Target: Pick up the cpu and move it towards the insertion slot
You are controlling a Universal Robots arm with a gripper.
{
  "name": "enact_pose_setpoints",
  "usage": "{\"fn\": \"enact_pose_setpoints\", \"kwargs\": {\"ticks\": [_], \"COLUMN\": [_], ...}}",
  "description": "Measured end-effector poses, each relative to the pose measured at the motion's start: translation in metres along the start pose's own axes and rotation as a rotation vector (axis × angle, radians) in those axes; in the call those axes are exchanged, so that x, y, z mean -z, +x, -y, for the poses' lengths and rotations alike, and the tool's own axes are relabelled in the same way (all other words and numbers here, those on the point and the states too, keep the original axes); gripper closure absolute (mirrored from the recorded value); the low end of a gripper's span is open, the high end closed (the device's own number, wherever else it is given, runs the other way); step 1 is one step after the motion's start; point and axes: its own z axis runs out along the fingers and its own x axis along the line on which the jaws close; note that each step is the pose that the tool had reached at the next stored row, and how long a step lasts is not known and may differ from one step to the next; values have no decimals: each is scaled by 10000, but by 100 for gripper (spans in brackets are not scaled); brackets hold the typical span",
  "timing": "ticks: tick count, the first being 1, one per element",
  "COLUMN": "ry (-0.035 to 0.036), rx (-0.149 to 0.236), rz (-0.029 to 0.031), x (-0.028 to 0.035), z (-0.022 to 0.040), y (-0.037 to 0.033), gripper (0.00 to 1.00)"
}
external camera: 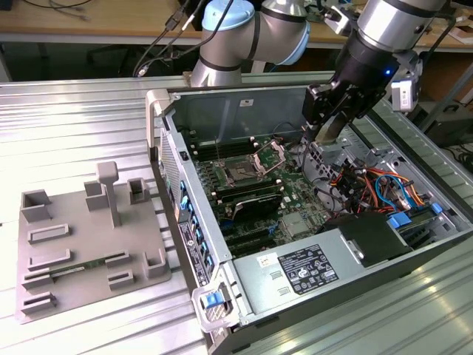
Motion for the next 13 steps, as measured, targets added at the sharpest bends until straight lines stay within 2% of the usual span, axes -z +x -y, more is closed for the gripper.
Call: {"fn": "enact_pose_setpoints", "kwargs": {"ticks": [13], "ry": [0], "rx": [0], "rz": [0], "x": [-28], "z": [2], "y": [-5], "gripper": [46]}}
